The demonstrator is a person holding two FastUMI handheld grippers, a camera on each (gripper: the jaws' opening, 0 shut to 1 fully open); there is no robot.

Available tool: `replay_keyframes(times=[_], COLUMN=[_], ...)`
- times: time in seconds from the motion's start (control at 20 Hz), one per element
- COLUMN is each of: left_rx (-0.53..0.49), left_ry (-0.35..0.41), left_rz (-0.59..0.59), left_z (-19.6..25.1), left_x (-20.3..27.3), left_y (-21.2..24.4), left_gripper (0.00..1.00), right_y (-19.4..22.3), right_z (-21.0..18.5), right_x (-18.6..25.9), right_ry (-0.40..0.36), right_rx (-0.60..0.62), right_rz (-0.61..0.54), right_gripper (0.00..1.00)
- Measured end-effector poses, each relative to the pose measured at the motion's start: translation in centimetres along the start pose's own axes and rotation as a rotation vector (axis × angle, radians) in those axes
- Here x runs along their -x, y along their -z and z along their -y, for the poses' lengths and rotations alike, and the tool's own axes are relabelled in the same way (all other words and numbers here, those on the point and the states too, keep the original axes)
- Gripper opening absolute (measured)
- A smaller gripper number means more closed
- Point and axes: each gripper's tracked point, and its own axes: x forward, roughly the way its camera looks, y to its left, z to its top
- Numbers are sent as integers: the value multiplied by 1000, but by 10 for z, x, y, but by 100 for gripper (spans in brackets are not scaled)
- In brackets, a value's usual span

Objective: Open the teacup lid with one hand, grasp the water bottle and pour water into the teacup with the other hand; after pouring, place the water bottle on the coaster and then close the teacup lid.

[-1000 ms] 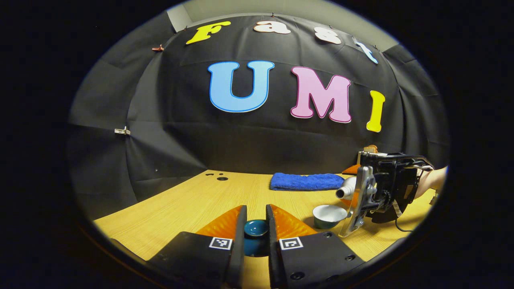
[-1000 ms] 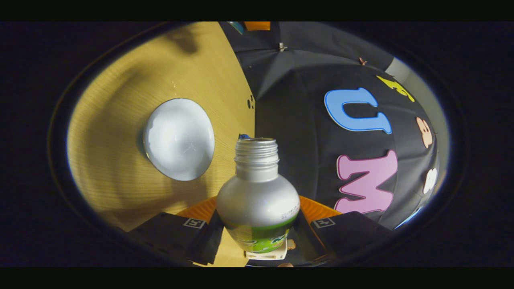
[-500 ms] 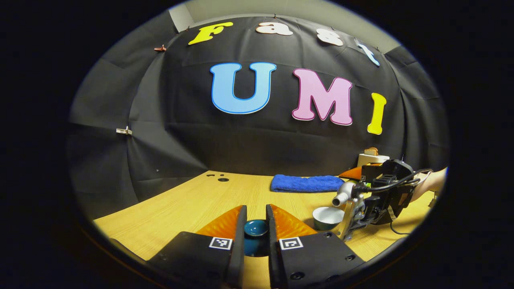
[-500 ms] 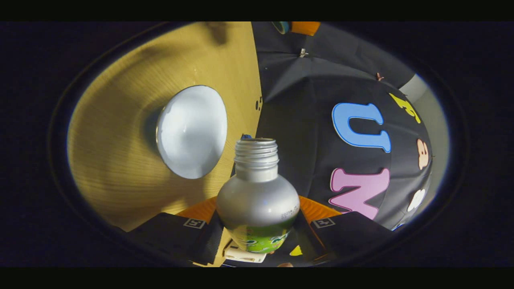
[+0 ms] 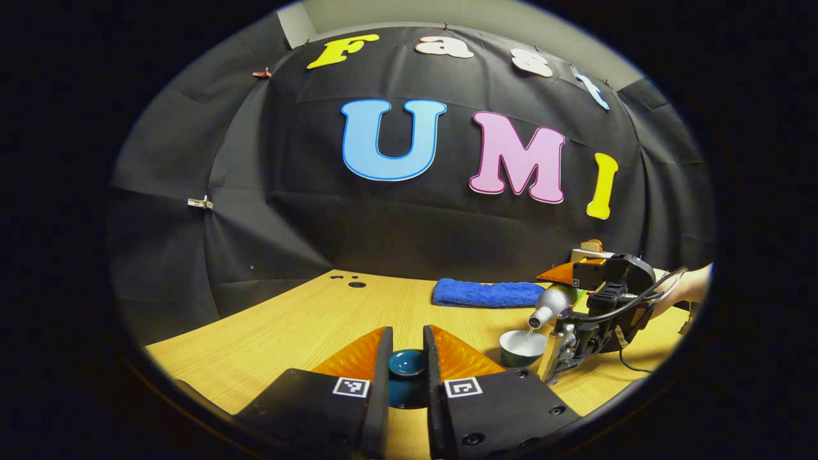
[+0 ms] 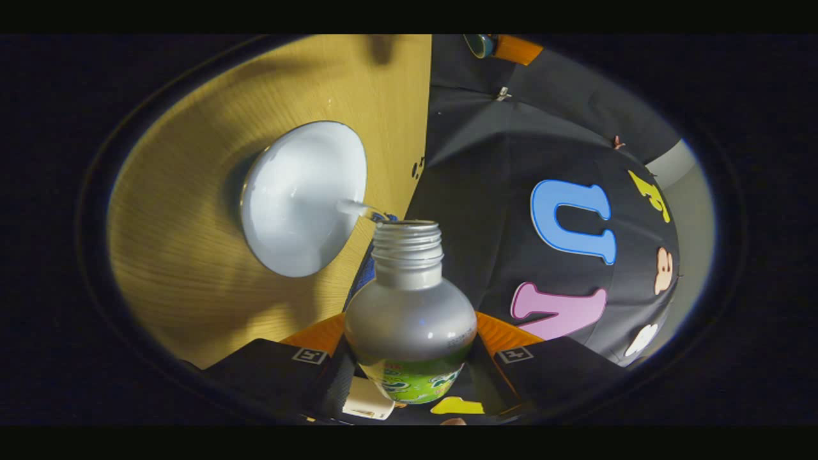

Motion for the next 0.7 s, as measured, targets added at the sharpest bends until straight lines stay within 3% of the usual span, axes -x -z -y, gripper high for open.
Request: replay_keyframes(times=[0.4,0.7], left_rx=[-4,-7], left_ry=[-1,0], left_rz=[2,5], left_z=[1,4], left_x=[3,4], left_y=[-4,-7], left_gripper=[28,28], right_y=[-3,5], right_z=[6,10], right_x=[-6,-5], right_ry=[17,27], right_rx=[97,128], right_rz=[23,13], right_gripper=[84,80])
